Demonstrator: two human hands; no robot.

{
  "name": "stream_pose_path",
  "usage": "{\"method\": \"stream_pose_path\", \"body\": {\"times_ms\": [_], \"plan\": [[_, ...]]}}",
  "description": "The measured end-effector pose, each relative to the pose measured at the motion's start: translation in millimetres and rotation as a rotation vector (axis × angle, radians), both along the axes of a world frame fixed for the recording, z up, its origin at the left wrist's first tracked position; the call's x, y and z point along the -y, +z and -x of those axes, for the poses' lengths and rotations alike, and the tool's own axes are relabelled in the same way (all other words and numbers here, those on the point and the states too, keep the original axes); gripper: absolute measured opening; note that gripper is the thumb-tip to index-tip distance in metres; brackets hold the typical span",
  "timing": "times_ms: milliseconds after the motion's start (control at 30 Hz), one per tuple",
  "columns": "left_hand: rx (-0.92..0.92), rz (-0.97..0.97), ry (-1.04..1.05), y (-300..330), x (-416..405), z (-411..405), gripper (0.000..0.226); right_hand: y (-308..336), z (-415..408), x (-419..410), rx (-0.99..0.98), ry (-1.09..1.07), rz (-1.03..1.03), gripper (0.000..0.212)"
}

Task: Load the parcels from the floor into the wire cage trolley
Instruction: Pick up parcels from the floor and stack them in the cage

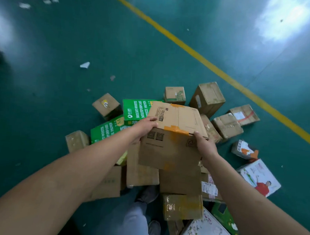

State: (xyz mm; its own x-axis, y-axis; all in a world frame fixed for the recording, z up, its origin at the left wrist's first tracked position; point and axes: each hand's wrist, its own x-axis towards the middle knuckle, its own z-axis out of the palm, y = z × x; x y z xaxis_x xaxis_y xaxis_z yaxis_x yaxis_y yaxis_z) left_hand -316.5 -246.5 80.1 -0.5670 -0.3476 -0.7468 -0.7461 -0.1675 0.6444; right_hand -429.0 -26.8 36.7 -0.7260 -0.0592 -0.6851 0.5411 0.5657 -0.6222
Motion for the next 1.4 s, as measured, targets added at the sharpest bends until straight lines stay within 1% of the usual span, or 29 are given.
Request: {"method": "stream_pose_path", "body": {"times_ms": [33,133,233,267,367,400,533,700,867,900,967,1033,1067,1200,1267,1367,1400], "plan": [[-0.019,0.042,0.016,31.4,0.7,-26.9,0.044,28.5,-20.7,3.3,-0.008,0.034,0.021,0.092],[-0.060,0.120,0.063,86.8,0.8,-84.4,0.043,81.3,-62.6,14.1,-0.026,0.135,0.026,0.095],[-0.081,0.200,0.153,126.5,-0.6,-157.3,0.042,131.6,-116.6,26.6,-0.063,0.257,0.026,0.079],[-0.080,0.217,0.168,135.5,1.0,-179.5,0.041,141.2,-132.0,32.3,-0.061,0.289,0.038,0.075],[-0.079,0.237,0.235,153.6,8.1,-234.2,0.040,158.4,-166.8,55.7,-0.053,0.374,0.073,0.073],[-0.079,0.247,0.297,161.4,12.4,-266.9,0.040,165.8,-190.3,70.7,-0.047,0.432,0.086,0.073],[-0.058,0.242,0.425,174.7,14.8,-353.8,0.041,179.0,-255.1,105.2,-0.052,0.602,0.077,0.070],[-0.018,0.285,0.599,166.9,17.4,-476.9,0.040,178.6,-350.8,151.8,-0.024,0.821,0.082,0.064],[0.027,0.164,0.871,158.7,-2.5,-609.9,0.036,178.5,-471.0,191.1,0.016,1.061,0.037,0.051],[0.035,0.138,0.934,156.5,-9.8,-636.7,0.033,174.9,-496.0,197.8,0.020,1.115,0.029,0.053],[0.053,0.100,1.033,152.9,-22.6,-682.3,0.030,166.7,-538.0,210.9,0.037,1.206,0.008,0.061],[0.051,0.070,1.150,145.1,-35.5,-729.0,0.031,155.9,-582.5,224.9,0.049,1.325,-0.010,0.062],[0.043,0.053,1.224,141.4,-43.4,-756.5,0.030,155.6,-612.2,229.5,0.057,1.395,-0.028,0.060],[0.028,-0.004,1.458,129.9,-72.9,-837.8,0.030,154.0,-708.2,239.6,0.063,1.561,-0.053,0.054],[0.032,-0.021,1.535,122.2,-90.3,-876.0,0.030,147.5,-752.5,244.8,0.044,1.661,-0.080,0.051],[0.057,-0.042,1.616,113.0,-114.5,-921.4,0.027,147.7,-807.2,248.4,0.046,1.781,-0.095,0.036],[0.061,-0.055,1.666,109.1,-123.3,-939.7,0.028,145.7,-831.9,250.9,0.055,1.838,-0.114,0.035]]}}
